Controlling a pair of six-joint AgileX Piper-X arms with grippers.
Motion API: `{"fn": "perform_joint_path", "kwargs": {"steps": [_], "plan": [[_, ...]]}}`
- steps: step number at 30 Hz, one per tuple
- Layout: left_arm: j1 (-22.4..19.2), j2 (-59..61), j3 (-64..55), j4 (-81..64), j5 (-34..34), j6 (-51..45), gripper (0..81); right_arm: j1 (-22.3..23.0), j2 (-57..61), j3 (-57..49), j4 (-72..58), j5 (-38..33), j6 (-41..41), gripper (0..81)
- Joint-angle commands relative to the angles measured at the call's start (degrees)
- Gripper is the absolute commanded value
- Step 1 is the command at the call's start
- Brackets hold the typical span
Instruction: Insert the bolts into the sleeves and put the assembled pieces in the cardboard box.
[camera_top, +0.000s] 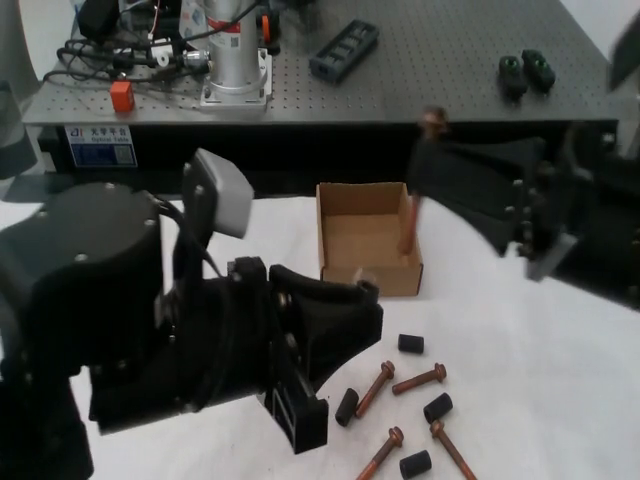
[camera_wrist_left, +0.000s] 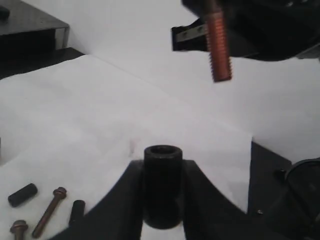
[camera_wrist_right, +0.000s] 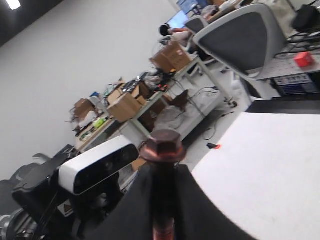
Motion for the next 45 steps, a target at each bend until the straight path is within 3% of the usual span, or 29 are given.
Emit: {"fn": "perform_joint_path", "kwargs": {"steps": [1, 24, 26, 28, 30, 32, 37, 41, 45], "plan": [[-0.1, -0.7, -0.1, -2.4, 2.0, -1.0, 0.7, 2.7, 2.5, -0.3, -5.1, -0.9, 1.3, 0.0], [-0.1, -0.7, -0.1, -4.5, 1.3, -1.9, 0.7, 4.8, 3.1, -0.3, 6.4, -0.6, -8.6, 0.1], [-0.1, -0.7, -0.1, -4.5, -0.2, -1.9, 0.7, 4.8, 3.1, -0.3, 6.4, -0.8, -9.3, 5.3], [-0.1, -0.7, -0.1, -4.5, -2.0, -1.9, 0.7, 4.8, 3.1, -0.3, 6.4, -1.7, -11.0, 18.2], [-0.1, -0.7, -0.1, -4.5, -3.9, -1.6, 0.7, 4.8, 3.1, -0.3, 6.4, -2.1, -11.2, 36.8], [-0.1, -0.7, -0.1, -4.5, -6.2, 0.6, 0.7, 4.8, 2.9, -0.3, 6.4, -2.1, -11.2, 44.4], [0.0, -0.2, -0.5, -4.5, -15.4, 1.9, 0.7, -0.5, -1.9, -0.3, 9.4, -2.1, -11.2, 42.2], [2.0, 6.3, -6.0, -4.5, -21.5, -3.8, 0.7, -7.8, -8.9, -0.3, 25.9, 0.9, -15.9, 42.2], [4.7, 20.2, -19.3, 1.6, -22.7, -8.4, 0.7, -12.4, -14.5, -0.3, 44.8, 10.9, -24.2, 42.2]]}}
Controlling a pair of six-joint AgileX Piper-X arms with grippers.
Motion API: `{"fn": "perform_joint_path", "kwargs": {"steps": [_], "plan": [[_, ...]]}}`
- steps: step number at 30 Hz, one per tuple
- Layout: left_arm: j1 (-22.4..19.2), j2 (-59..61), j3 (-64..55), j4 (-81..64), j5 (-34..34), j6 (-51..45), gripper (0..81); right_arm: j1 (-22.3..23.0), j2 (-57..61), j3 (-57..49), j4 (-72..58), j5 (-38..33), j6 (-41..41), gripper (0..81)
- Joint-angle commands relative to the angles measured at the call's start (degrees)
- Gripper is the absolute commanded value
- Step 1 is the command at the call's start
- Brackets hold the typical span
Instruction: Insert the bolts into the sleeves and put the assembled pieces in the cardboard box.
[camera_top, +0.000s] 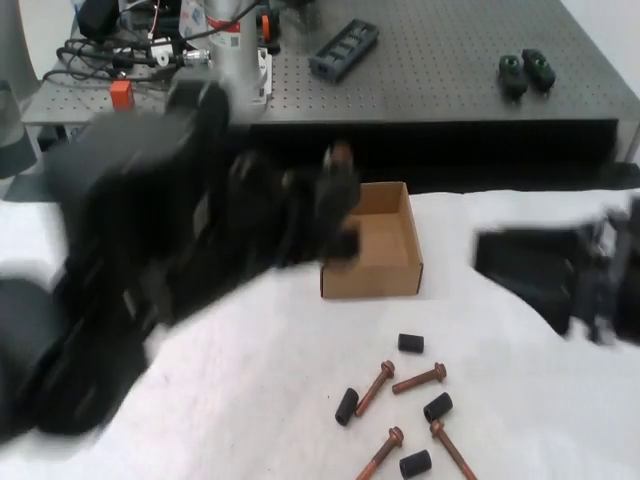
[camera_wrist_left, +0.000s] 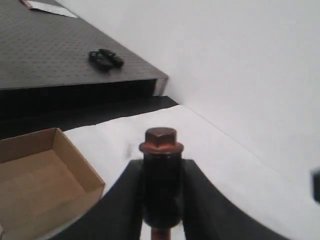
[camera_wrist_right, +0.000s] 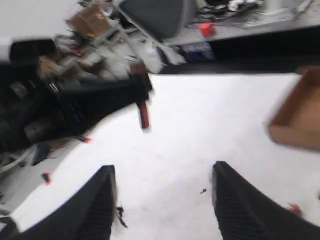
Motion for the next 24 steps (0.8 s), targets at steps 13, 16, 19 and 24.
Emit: {"fn": "perform_joint_path", "kwargs": {"steps": [13, 16, 19, 24], "plan": [[2.4, 52.8, -64.3, 43.5, -1.2, -2.0, 0.7, -5.7, -8.1, -0.2, 40.0, 22.4, -10.1, 42.2], [2.4, 58.4, -70.6, 46.1, -1.2, -3.0, 0.4, -5.7, -8.1, -0.2, 40.0, 22.4, -10.1, 42.2], [2.4, 61.4, -73.6, 46.8, -1.1, -4.3, 4.0, -5.7, -8.0, -0.2, 40.0, 23.6, -10.1, 42.2], [2.4, 62.8, -73.5, 46.8, 0.1, -4.6, 24.8, -5.7, -6.3, -0.2, 40.0, 25.3, -11.3, 42.2]]}}
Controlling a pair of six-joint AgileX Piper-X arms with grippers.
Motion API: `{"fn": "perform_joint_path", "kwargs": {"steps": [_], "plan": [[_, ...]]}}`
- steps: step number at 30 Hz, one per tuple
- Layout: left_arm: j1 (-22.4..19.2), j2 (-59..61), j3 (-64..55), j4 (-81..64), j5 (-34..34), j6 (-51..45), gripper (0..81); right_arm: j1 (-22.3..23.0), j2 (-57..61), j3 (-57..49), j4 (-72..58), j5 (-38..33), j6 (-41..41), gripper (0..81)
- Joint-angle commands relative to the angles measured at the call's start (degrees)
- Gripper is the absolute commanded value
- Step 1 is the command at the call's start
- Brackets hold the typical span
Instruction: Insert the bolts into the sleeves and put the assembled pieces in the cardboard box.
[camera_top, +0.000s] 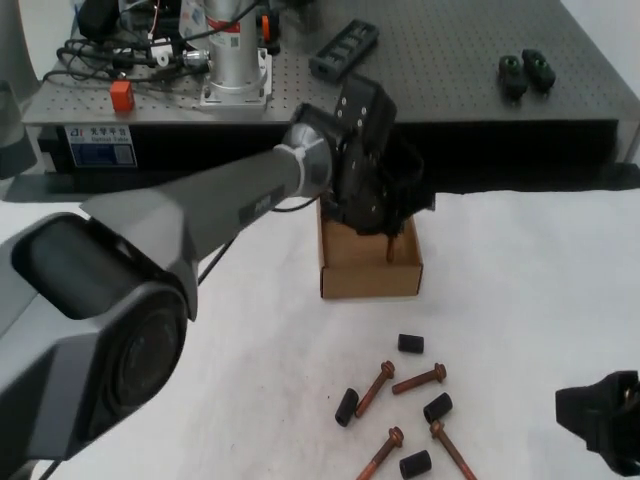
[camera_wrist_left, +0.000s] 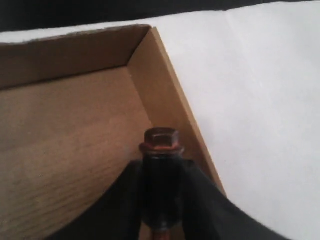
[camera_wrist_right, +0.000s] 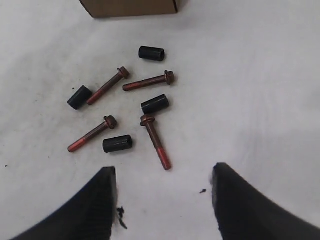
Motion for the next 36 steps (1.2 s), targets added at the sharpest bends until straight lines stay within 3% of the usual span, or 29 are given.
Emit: {"fn": "perform_joint_path", "kwargs": {"steps": [1, 10, 15, 20, 26, 32, 36], "plan": [[0.0, 0.4, -1.3, 0.0, 1.1, -1.0, 27.9, -0.3, 2.3, -0.2, -0.2, 0.5, -1.8, 42.2], [0.5, -5.8, -1.2, 5.6, 8.3, -0.3, 29.4, 2.6, 23.0, -0.8, -7.2, 1.8, -9.9, 42.2], [0.7, -14.6, 1.1, 15.5, -4.0, 9.8, 29.4, 6.2, 37.6, -5.0, -8.7, 2.6, -12.1, 40.5], [1.2, -25.1, 14.8, 11.5, -8.7, 11.9, 29.4, 9.8, 48.8, -10.0, -10.8, 2.9, -13.2, 39.7], [1.3, -38.5, 35.9, 2.5, -7.8, 13.2, 29.4, 13.0, 56.7, -14.0, -10.8, 9.3, -15.8, 39.2], [0.6, -43.5, 45.7, 1.3, -2.2, 18.1, 29.4, 13.4, 61.6, -14.6, -11.8, 11.3, -17.5, 25.8], [-3.1, -42.2, 46.8, 3.3, -1.4, 23.0, 29.8, 13.4, 62.4, -14.4, -13.4, 11.2, -17.5, 12.0]]}}
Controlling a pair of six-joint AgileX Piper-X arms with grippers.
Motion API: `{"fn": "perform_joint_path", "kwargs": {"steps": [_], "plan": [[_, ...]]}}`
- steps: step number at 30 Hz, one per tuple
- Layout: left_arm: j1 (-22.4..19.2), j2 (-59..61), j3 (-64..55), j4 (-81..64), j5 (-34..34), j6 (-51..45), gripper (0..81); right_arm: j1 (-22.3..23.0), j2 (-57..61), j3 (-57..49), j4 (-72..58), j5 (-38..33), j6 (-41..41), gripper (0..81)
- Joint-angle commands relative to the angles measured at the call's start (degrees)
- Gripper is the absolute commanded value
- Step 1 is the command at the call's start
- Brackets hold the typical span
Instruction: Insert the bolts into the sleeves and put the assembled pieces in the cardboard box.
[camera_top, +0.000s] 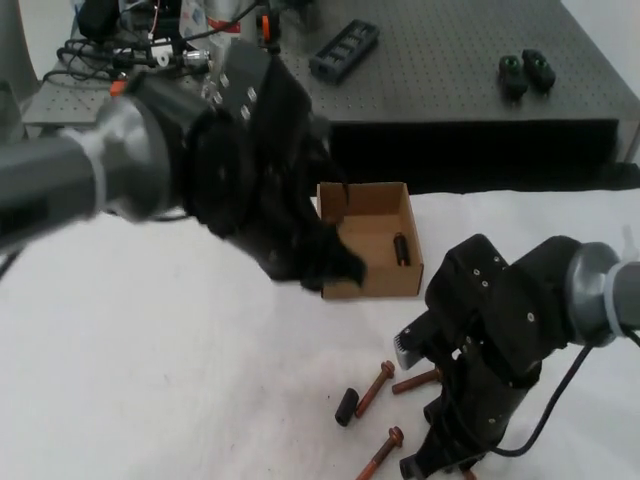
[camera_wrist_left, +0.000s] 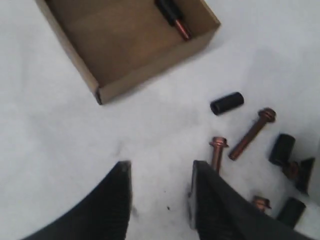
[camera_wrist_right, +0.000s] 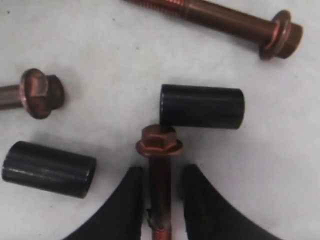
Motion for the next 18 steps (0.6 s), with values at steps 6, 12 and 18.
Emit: {"fn": "perform_joint_path", "kwargs": {"steps": [6, 12, 18], "plan": [[-2.9, 2.5, -0.1, 2.5, 0.3, 3.3, 33.3, -2.2, 0.1, 0.4, -4.3, 1.3, 0.1, 0.0], [-3.6, 5.7, -0.1, 4.2, 1.1, 4.5, 33.3, -10.7, -10.7, 4.4, -2.0, 0.2, 1.5, 0.0], [-4.5, 9.0, -0.4, 2.5, -4.0, 6.7, 33.3, -17.7, -26.5, 9.7, 4.9, -3.8, 2.6, 0.0]]}}
